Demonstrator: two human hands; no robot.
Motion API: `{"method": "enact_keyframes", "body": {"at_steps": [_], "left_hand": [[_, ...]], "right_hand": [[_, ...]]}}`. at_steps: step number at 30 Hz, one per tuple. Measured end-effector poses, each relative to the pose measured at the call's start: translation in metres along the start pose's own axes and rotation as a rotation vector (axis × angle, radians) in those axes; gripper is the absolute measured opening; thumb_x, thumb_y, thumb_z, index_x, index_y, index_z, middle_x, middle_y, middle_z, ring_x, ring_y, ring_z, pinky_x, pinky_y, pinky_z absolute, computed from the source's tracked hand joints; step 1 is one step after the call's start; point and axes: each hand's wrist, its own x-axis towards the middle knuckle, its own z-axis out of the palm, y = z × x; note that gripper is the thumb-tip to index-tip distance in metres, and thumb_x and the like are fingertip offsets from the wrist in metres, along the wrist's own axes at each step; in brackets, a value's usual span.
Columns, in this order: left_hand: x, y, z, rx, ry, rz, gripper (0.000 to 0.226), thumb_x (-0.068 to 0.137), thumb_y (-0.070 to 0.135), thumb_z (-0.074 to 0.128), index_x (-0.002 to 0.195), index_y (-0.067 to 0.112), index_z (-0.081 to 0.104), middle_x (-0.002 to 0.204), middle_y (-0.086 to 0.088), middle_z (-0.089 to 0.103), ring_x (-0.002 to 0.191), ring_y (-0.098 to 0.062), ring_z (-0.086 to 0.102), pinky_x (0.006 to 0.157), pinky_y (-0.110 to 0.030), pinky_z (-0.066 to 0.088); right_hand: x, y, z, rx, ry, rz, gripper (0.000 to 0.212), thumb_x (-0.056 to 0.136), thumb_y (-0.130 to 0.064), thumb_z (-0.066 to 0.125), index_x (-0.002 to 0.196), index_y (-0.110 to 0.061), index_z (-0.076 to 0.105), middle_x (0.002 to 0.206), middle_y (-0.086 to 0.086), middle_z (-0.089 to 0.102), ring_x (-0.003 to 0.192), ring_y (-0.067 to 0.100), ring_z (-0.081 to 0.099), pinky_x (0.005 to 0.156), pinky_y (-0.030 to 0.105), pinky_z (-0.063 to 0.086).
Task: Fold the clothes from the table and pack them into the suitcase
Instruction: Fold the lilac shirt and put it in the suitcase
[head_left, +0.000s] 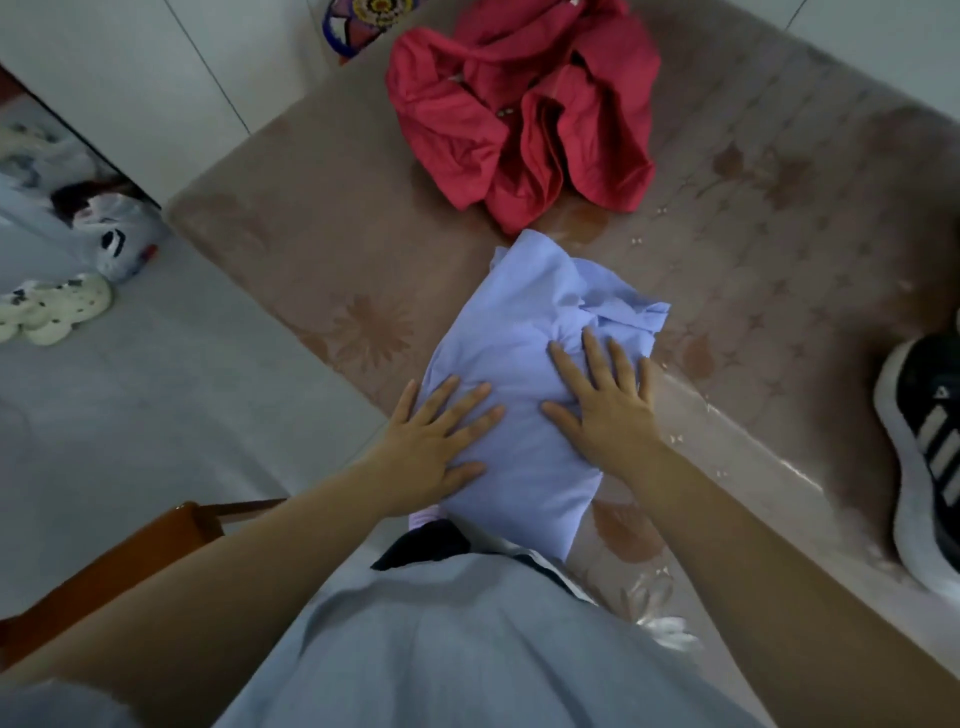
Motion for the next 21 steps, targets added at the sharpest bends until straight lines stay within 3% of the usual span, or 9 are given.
{"method": "enact_keyframes", "body": {"at_steps": [3, 6, 7, 9, 11, 13, 15, 17, 21], "left_hand": [[0.001, 0.000, 0.000, -0.022, 0.030, 0.003, 0.060, 0.095, 0.062, 0.011, 0.149, 0.035, 0.008, 0.157, 0.014, -0.007, 0.141, -0.025, 0.017, 0.111, -0.053, 0.006], [0.002, -0.001, -0.008, -0.016, 0.008, 0.023, 0.063, 0.094, 0.065, 0.009, 0.149, 0.036, 0.000, 0.158, 0.012, -0.003, 0.140, -0.025, 0.015, 0.110, -0.059, 0.012], [0.002, -0.003, -0.011, -0.014, 0.013, 0.049, 0.065, 0.093, 0.067, 0.009, 0.149, 0.036, -0.001, 0.158, 0.010, 0.001, 0.141, -0.024, 0.012, 0.109, -0.062, 0.013], [-0.001, -0.010, -0.018, 0.009, 0.033, 0.140, 0.071, 0.090, 0.071, 0.013, 0.149, 0.034, -0.001, 0.158, 0.009, -0.003, 0.145, -0.021, 0.000, 0.111, -0.058, 0.003], [-0.002, -0.016, -0.026, 0.074, 0.074, 0.308, 0.073, 0.090, 0.069, 0.020, 0.150, 0.030, 0.006, 0.159, 0.010, -0.001, 0.146, -0.016, -0.006, 0.111, -0.051, -0.002], [-0.003, -0.018, -0.030, 0.094, 0.059, 0.474, 0.067, 0.091, 0.065, 0.024, 0.146, 0.027, 0.024, 0.153, 0.008, 0.026, 0.145, -0.012, 0.003, 0.112, -0.047, 0.004], [-0.003, -0.016, -0.029, 0.080, 0.024, 0.561, 0.064, 0.090, 0.066, 0.025, 0.138, 0.025, 0.036, 0.140, 0.006, 0.049, 0.139, -0.012, 0.023, 0.112, -0.044, 0.008], [-0.004, -0.014, -0.026, 0.104, -0.013, 0.569, 0.075, 0.079, 0.072, 0.032, 0.136, 0.023, 0.037, 0.136, 0.004, 0.054, 0.131, -0.015, 0.033, 0.110, -0.045, 0.007], [-0.005, -0.014, -0.014, 0.098, 0.038, 0.543, 0.086, 0.072, 0.075, 0.036, 0.145, 0.030, 0.026, 0.140, 0.004, 0.048, 0.131, -0.016, 0.034, 0.108, -0.050, 0.009]], "right_hand": [[0.006, 0.000, -0.012, 0.073, -0.131, 0.026, 0.070, 0.088, -0.071, 0.018, 0.145, -0.045, -0.011, 0.157, -0.001, -0.019, 0.146, 0.025, -0.013, 0.113, 0.050, -0.010], [-0.014, -0.002, -0.020, 0.151, -0.089, -0.029, 0.081, 0.075, -0.079, 0.017, 0.142, -0.044, -0.014, 0.157, -0.003, -0.018, 0.145, 0.024, -0.015, 0.113, 0.050, -0.011], [-0.027, -0.003, -0.020, 0.181, -0.052, -0.055, 0.083, 0.070, -0.077, 0.015, 0.142, -0.043, -0.009, 0.159, -0.003, -0.012, 0.145, 0.024, -0.012, 0.113, 0.049, -0.010], [-0.061, -0.009, -0.015, 0.258, 0.079, -0.144, 0.074, 0.075, -0.067, 0.029, 0.144, -0.042, 0.027, 0.157, 0.001, 0.019, 0.143, 0.022, 0.008, 0.112, 0.052, 0.003], [-0.092, -0.016, 0.000, 0.264, 0.189, -0.229, 0.052, 0.079, -0.058, 0.043, 0.126, -0.039, 0.053, 0.143, 0.002, 0.046, 0.133, 0.020, 0.027, 0.104, 0.053, 0.020], [-0.113, -0.021, 0.020, 0.276, 0.120, -0.263, 0.050, 0.080, -0.059, 0.045, 0.126, -0.041, 0.052, 0.144, -0.003, 0.045, 0.134, 0.013, 0.027, 0.103, 0.048, 0.022], [-0.124, -0.024, 0.035, 0.288, 0.000, -0.249, 0.060, 0.082, -0.063, 0.044, 0.138, -0.042, 0.036, 0.152, -0.009, 0.027, 0.139, 0.007, 0.015, 0.108, 0.044, 0.015], [-0.125, -0.024, 0.044, 0.189, -0.009, -0.268, 0.061, 0.084, -0.059, 0.042, 0.141, -0.040, 0.031, 0.153, -0.007, 0.027, 0.140, 0.010, 0.019, 0.110, 0.045, 0.019], [-0.120, -0.030, 0.040, 0.120, 0.094, -0.247, 0.048, 0.085, -0.036, 0.039, 0.133, -0.035, 0.039, 0.139, -0.001, 0.051, 0.126, 0.019, 0.050, 0.105, 0.033, 0.037]]}}
